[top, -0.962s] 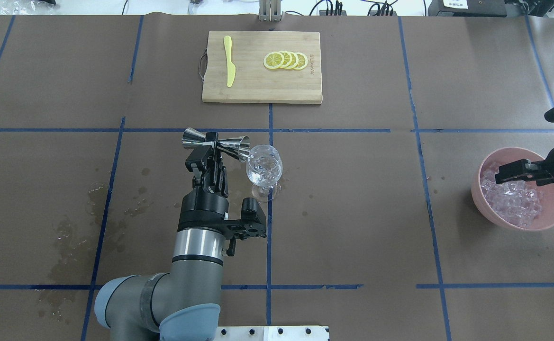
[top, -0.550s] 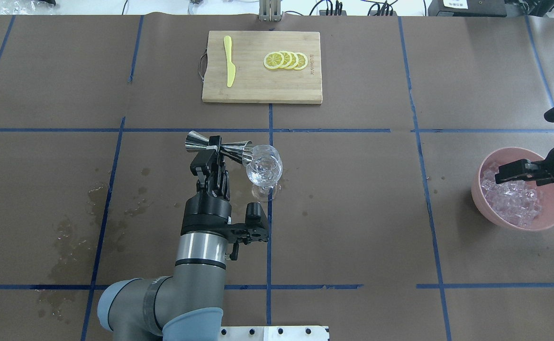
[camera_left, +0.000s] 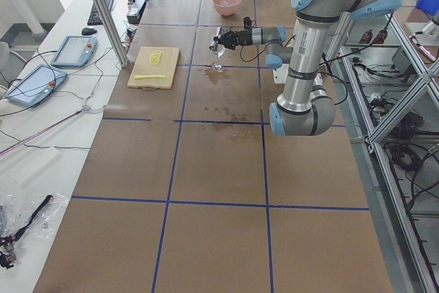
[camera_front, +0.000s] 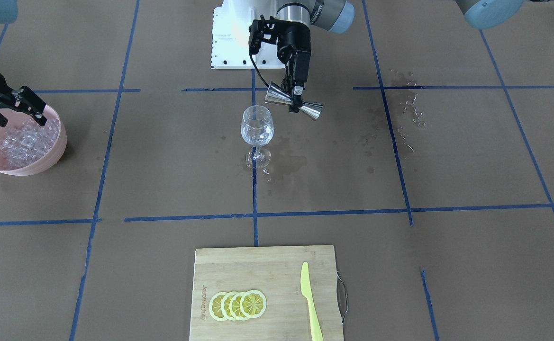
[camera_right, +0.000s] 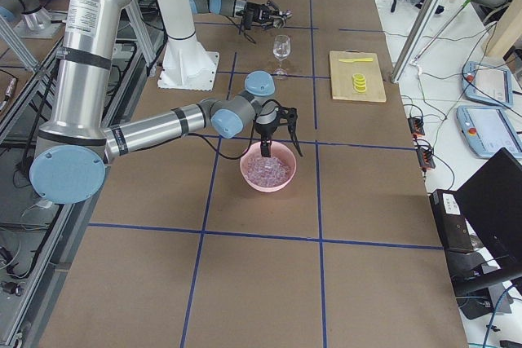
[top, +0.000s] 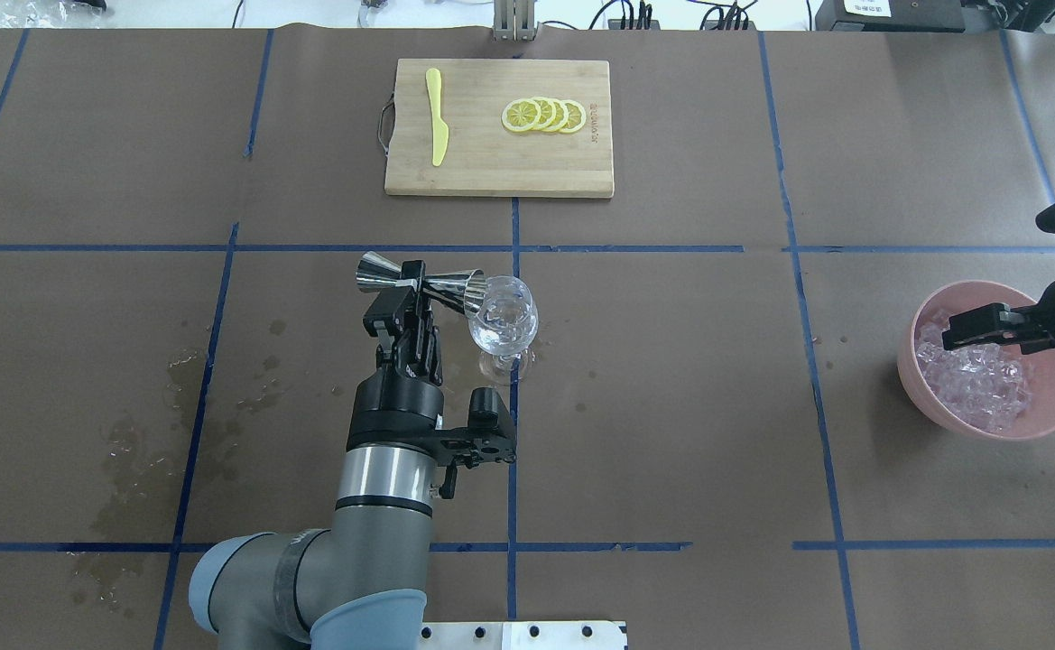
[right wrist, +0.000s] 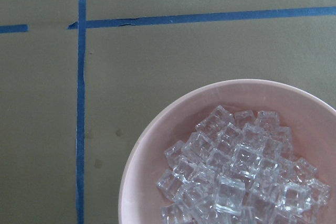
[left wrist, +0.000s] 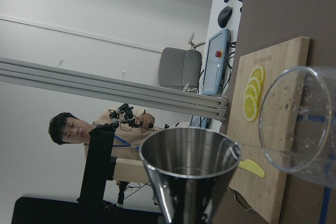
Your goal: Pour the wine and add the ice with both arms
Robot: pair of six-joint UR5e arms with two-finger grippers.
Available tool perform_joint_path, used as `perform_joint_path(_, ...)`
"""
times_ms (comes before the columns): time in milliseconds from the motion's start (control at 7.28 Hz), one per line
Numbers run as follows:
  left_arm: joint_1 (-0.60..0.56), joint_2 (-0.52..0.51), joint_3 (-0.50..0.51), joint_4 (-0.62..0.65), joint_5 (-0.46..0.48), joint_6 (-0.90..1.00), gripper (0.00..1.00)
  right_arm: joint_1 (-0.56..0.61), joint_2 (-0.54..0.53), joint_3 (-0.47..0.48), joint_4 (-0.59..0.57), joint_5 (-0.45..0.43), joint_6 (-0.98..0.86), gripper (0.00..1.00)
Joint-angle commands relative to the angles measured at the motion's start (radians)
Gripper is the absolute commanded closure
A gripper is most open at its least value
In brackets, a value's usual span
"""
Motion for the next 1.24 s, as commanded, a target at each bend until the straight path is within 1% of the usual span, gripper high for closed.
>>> perform_joint_path(0,-0.004,0.004,-0.001,-0.085,0.000,-0.001,1.00,0.000,0.002,0.002,0.000,0.000,0.000,0.00)
perform_joint_path(137,-0.009,0.010,-0.003,-0.132,0.000,-0.001,1.00,0.000,0.000,0.002,0.000,-0.005,0.000,0.00)
perform_joint_path(275,-0.013,0.018,-0.003,-0.227,0.000,-0.001,1.00,-0.015,-0.001,0.002,0.000,-0.046,0.000,0.00)
perform_joint_path(412,-0.018,0.023,-0.003,-0.274,-0.005,-0.003,1.00,-0.041,-0.002,0.000,0.000,-0.081,0.000,0.00)
perform_joint_path(687,-0.029,0.070,-0.005,-0.332,-0.005,-0.018,1.00,-0.066,-0.008,-0.006,0.000,-0.132,-0.006,0.00)
perform_joint_path(962,-0.036,0.133,-0.006,-0.442,-0.005,-0.023,1.00,-0.072,-0.009,-0.020,0.000,-0.150,-0.053,0.00)
perform_joint_path(1100,-0.046,0.157,-0.006,-0.469,-0.005,-0.021,1.00,-0.072,-0.011,-0.044,0.027,-0.150,-0.078,0.00)
